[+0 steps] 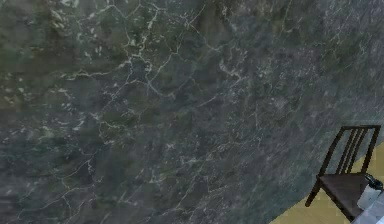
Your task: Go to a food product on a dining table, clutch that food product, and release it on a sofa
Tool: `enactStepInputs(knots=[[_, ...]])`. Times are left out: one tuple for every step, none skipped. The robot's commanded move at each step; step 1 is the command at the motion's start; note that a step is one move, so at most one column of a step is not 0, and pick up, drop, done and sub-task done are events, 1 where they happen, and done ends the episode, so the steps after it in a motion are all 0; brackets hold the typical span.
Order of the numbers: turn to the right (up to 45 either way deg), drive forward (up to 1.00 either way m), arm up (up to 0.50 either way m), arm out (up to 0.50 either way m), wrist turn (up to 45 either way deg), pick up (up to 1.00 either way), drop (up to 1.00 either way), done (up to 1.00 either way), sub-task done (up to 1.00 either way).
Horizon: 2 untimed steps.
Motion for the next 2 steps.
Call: enactStepInputs(knots=[[0.0, 0.0, 0.0, 0.0, 0.0, 1.0, 0.0, 0.0, 0.0], [0.0, 0.0, 0.1, 0.0, 0.0, 0.0, 0.0, 0.0, 0.0]])
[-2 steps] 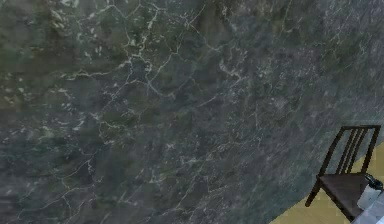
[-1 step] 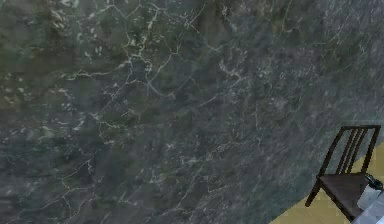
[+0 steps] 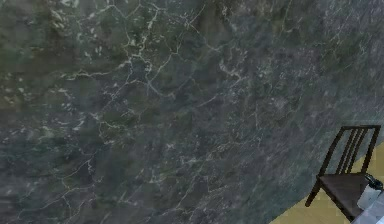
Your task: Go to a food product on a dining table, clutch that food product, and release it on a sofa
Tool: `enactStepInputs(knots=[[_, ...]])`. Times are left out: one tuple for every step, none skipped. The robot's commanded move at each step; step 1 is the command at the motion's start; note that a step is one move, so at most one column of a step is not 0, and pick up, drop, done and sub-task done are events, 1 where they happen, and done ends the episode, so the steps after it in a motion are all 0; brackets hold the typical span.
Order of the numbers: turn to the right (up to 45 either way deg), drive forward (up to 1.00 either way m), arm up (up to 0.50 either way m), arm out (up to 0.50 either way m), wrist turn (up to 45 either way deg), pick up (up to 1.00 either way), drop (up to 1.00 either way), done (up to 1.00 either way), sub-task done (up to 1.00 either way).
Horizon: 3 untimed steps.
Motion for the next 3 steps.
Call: enactStepInputs(knots=[[0.0, 0.0, 0.24, 0.0, 0.0, 0.0, 0.0, 0.0, 0.0], [0.0, 0.0, 0.0, 0.0, -45.0, 0.0, 0.0, 0.0, 0.0], [0.0, 0.0, 0.0, 0.0, -36.0, 0.0, 0.0, 0.0, 0.0]])
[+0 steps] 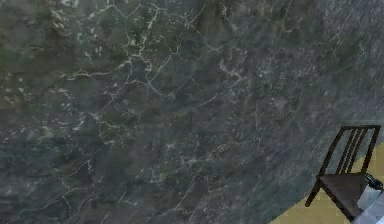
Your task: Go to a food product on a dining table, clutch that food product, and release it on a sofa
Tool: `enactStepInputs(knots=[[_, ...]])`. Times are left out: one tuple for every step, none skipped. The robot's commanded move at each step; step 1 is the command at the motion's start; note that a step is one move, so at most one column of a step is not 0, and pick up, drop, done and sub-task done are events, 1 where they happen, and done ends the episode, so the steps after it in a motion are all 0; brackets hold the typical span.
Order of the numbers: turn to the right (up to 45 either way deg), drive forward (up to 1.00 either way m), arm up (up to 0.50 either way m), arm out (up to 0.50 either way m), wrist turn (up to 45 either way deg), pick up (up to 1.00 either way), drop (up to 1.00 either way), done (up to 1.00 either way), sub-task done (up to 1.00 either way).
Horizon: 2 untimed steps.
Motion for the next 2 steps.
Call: enactStepInputs(knots=[[0.0, 0.0, 0.0, -0.48, 0.0, 0.0, 0.0, 0.0, 0.0], [-45.0, 0.0, 0.0, 0.0, 0.0, 0.0, 0.0, 0.0, 0.0]])
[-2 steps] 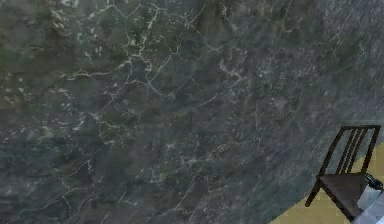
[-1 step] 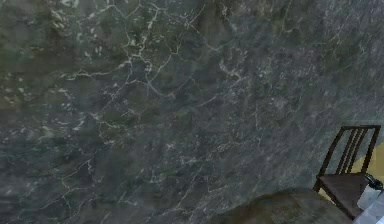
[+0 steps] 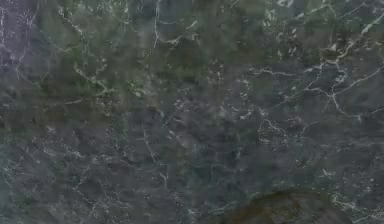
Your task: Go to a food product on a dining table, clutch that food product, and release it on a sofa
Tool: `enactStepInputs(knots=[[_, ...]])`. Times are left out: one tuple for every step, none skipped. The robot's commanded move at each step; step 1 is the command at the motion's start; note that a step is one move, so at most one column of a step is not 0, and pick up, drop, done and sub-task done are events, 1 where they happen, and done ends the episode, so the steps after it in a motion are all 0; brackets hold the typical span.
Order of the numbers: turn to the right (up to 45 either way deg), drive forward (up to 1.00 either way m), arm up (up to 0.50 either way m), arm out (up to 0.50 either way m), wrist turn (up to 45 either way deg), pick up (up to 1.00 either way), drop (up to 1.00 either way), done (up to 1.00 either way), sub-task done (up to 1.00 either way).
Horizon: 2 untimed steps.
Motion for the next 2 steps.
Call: enactStepInputs(knots=[[-45.0, 0.0, 0.0, 0.0, 0.0, 0.0, 0.0, 0.0, 0.0], [-30.0, 0.0, 0.0, 0.0, 0.0, 0.0, 0.0, 0.0, 0.0]])
